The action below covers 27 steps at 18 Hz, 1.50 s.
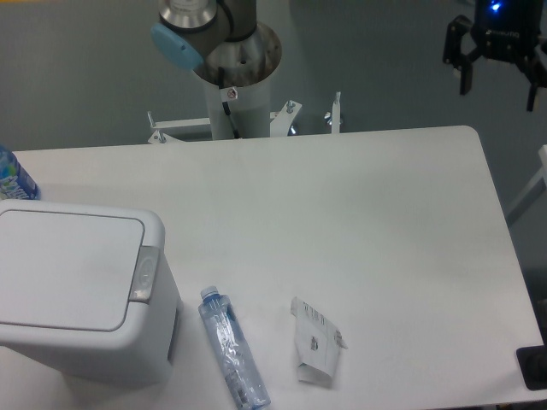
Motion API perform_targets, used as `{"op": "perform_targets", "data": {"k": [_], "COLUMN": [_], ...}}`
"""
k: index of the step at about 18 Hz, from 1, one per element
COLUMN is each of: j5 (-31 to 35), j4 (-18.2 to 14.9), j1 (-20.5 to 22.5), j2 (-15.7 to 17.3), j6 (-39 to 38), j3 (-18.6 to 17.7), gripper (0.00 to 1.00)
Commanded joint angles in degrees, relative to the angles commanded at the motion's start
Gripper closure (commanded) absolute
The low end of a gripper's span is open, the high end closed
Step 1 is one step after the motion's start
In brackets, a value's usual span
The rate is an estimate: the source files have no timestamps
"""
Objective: Open the trash can
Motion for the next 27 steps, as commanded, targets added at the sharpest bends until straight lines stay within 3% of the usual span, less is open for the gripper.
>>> {"op": "perform_targets", "data": {"k": [7,9,12,15,27], "j5": [-0.3,-0.5,-1.5,-1.5,-7.4], "j4": [0.0,1.1,6.6,9.9,10.5], "j1": [-1.1,-2.4,-7.4,-10.8,-22.8], "j2": [-0.9,-1.1,-2.5,-4.4,-8.4], "j6": [-2.2,-12.4,-30.2,-40.3,-71.3], "j3": [1.1,1.1,1.1,1.1,1.5], "gripper": [0.00,0.00,0.00,0.00,0.00]}}
